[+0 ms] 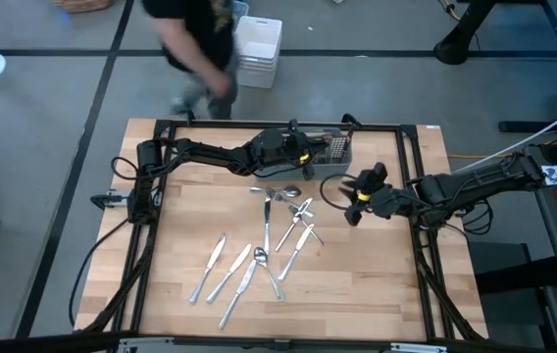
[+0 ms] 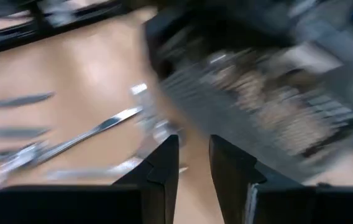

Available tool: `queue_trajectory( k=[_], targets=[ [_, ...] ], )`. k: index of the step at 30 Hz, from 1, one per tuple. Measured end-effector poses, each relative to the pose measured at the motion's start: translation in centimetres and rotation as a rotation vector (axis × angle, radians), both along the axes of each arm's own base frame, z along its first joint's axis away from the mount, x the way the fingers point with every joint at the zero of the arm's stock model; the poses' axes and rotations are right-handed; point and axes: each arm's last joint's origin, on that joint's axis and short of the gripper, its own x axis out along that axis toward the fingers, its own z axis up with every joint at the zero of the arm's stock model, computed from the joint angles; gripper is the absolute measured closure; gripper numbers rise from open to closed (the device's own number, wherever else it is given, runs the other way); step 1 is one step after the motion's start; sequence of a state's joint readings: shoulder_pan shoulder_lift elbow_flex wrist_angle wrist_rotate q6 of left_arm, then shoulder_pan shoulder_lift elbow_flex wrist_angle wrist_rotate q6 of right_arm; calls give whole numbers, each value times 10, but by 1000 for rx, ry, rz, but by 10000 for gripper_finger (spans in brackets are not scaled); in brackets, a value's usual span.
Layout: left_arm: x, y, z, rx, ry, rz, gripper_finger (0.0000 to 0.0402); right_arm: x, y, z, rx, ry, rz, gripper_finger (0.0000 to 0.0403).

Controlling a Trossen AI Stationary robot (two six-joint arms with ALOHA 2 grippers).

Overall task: Sort silverware
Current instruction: Put the spoon into the silverware rack

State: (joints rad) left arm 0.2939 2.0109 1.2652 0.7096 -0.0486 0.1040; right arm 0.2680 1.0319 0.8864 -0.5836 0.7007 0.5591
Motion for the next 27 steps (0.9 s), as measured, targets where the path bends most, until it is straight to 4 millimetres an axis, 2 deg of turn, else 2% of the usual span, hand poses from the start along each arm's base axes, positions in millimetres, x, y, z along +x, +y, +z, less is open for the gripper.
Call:
queue_trajectory(
  k=[5,11,14,19,24,27],
  targets=[
    [0,0,-1,-2,13,-1,386,-3,-12,3,-222,-7,-221,310],
    [0,-1,-2,1,23,-3,386,5,-47,3,-221,36,-314,311],
    [1,-3,-2,1,27,-7,386,15,-66,3,-237,65,-294,311],
    [1,-6,-5,-26,43,-13,386,34,-90,0,-206,48,-121,311],
    [1,-7,-12,-67,79,-11,385,43,-108,-7,-191,47,-154,311],
    [1,-7,-13,-66,94,-5,370,45,-116,-14,-177,73,-164,311]
  ],
)
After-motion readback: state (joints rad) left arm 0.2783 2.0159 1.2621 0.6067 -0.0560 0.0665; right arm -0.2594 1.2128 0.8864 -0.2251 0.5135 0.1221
